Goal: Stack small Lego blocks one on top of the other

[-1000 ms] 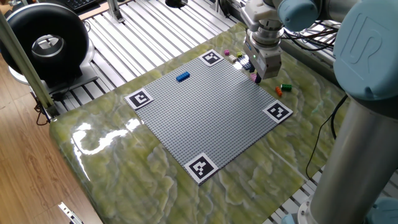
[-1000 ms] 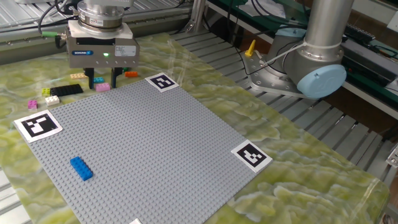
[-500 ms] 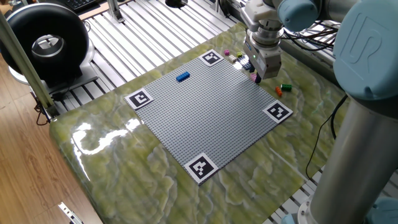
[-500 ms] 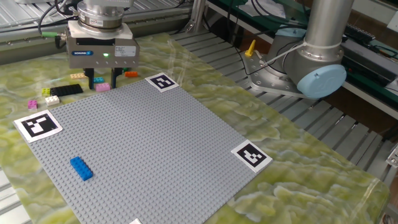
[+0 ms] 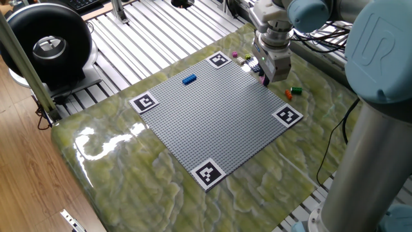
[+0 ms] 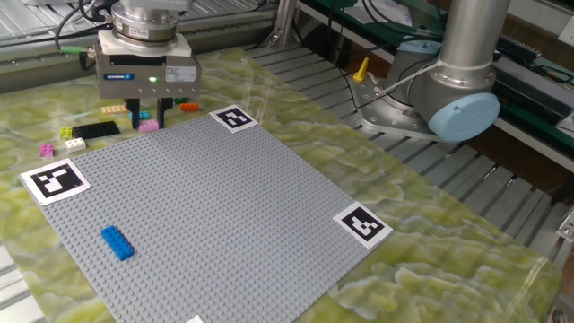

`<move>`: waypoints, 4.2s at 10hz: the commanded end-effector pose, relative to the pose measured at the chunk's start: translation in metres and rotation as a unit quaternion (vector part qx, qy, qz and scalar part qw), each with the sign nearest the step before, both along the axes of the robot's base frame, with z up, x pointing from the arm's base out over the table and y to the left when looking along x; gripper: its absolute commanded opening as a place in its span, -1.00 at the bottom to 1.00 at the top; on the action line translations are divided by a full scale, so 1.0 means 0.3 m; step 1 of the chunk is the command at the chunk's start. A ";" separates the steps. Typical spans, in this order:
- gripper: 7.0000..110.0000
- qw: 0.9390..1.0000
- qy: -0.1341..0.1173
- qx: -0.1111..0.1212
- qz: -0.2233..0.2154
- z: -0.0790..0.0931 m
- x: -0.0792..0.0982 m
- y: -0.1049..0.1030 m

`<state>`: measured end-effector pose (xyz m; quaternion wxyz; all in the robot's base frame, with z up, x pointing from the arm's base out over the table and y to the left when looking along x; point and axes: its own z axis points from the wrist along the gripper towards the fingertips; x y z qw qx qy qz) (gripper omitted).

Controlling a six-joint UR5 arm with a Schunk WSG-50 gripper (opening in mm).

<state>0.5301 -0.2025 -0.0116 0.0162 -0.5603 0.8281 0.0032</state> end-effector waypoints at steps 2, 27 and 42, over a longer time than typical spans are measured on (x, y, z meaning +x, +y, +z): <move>-0.71 1.000 -0.006 0.005 -0.010 0.003 0.010 0.002; -1.00 0.908 -0.017 -0.045 -0.416 0.226 0.044 0.085; -1.00 0.817 -0.019 0.004 -0.576 0.264 0.159 0.363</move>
